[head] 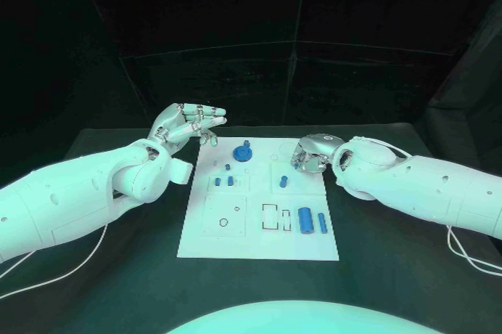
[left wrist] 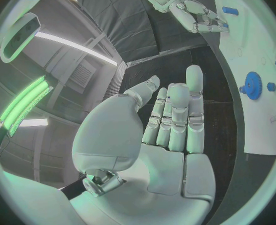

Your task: Assemble the parts on the task board

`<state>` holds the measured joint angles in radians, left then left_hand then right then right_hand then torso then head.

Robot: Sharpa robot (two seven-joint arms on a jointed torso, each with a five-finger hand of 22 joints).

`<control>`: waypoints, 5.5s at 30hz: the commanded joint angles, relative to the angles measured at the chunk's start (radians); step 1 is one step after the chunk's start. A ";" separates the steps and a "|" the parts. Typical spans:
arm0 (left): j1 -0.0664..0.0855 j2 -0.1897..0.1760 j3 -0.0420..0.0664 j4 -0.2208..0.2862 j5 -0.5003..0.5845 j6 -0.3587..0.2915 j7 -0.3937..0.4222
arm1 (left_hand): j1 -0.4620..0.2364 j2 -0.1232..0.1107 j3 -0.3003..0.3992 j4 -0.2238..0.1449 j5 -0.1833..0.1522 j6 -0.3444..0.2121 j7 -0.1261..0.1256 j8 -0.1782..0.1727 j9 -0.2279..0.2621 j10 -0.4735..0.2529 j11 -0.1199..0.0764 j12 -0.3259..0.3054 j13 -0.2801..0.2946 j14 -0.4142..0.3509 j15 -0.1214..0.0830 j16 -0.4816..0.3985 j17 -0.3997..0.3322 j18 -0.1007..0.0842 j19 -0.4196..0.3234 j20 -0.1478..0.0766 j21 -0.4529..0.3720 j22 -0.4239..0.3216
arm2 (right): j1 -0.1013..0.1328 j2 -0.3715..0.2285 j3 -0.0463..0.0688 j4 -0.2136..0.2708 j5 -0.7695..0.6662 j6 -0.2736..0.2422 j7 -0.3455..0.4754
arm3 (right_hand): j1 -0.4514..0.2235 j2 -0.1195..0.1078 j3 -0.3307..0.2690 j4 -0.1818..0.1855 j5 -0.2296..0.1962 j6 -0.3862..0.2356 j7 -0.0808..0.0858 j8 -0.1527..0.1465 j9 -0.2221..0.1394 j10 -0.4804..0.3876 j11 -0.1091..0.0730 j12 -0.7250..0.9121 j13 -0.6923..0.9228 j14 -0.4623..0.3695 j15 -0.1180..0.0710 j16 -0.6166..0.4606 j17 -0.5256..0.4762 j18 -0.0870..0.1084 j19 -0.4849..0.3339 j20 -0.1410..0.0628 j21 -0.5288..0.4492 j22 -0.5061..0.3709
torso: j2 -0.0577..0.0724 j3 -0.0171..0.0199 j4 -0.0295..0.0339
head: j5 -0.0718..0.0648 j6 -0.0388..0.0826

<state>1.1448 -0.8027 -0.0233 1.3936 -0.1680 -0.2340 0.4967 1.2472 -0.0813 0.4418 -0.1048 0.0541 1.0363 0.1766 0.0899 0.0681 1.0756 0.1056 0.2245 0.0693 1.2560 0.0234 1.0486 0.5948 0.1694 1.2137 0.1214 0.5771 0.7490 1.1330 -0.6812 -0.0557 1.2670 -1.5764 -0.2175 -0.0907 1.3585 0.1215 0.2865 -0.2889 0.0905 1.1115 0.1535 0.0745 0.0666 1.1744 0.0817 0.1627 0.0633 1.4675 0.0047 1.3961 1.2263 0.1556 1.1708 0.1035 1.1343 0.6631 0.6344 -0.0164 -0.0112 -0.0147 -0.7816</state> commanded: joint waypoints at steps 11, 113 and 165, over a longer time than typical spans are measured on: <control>0.000 0.001 0.001 -0.005 0.007 0.003 0.009 | 0.005 0.006 -0.007 -0.001 -0.003 -0.003 0.007 0.003 0.000 -0.004 0.005 0.007 0.000 -0.005 -0.001 -0.005 0.001 0.013 -0.008 -0.001 -0.007 -0.002 | -0.002 -0.041 -0.001 0.058 0.014 -0.157 0.004 | -0.037 -0.032 0.090 0.006 -0.005 0.025 -0.004 -0.002 0.004 0.029 -0.006 -0.006 0.002 0.043 -0.012 0.012 0.003 0.001 0.003 -0.008 0.014 0.012 | 0.000 0.0001 0.0001 | -0.003 0.000; 0.000 0.026 0.000 -0.013 0.007 0.014 -0.003 | 0.007 0.006 -0.013 -0.001 -0.003 -0.006 0.009 0.004 0.000 -0.007 0.007 0.009 0.000 -0.009 0.000 -0.009 -0.008 0.013 -0.007 0.000 -0.011 -0.007 | -0.095 0.159 -0.012 0.184 -0.102 -0.013 0.006 | -0.068 -0.066 0.140 0.021 -0.008 0.016 0.002 -0.010 0.001 0.020 0.000 -0.024 0.001 0.043 -0.007 0.017 0.009 0.003 -0.005 -0.004 0.012 0.000 | 0.000 -0.0017 0.0010 | 0.112 -0.048; -0.001 0.024 -0.001 -0.024 0.007 0.029 -0.016 | 0.009 0.008 -0.014 -0.001 -0.003 -0.007 0.010 0.004 0.000 -0.008 0.008 0.010 0.000 -0.011 0.001 -0.012 -0.014 0.013 -0.007 0.000 -0.013 -0.008 | -0.018 -0.129 0.012 0.322 -0.001 -0.057 -0.088 | -0.107 -0.199 -0.040 0.118 0.015 -0.154 -0.008 -0.009 0.001 -0.215 0.034 -0.028 0.003 0.028 0.023 -0.005 -0.057 0.011 -0.025 0.024 -0.038 -0.072 | 0.001 -0.0009 -0.0003 | 0.069 -0.019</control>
<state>1.1432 -0.7794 -0.0252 1.3698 -0.1649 -0.2184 0.4779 1.2524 -0.0762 0.4361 -0.1049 0.0541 1.0326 0.1802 0.0898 0.0683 1.0720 0.1091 0.2283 0.0694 1.2489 0.0234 1.0398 0.5817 0.1689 1.2138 0.1214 0.5693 0.7419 1.1130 -0.8114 -0.0446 1.5909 -1.5571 -0.3242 -0.1382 1.2459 -0.0698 0.2519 -0.1702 0.1111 0.9587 0.1517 0.0630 0.0668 0.9661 0.1179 0.1294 0.0654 1.4674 0.0202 1.3941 1.1707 0.1555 1.1454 0.1216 1.1026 0.5917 0.6346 -0.0181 -0.0124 0.0561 -0.8002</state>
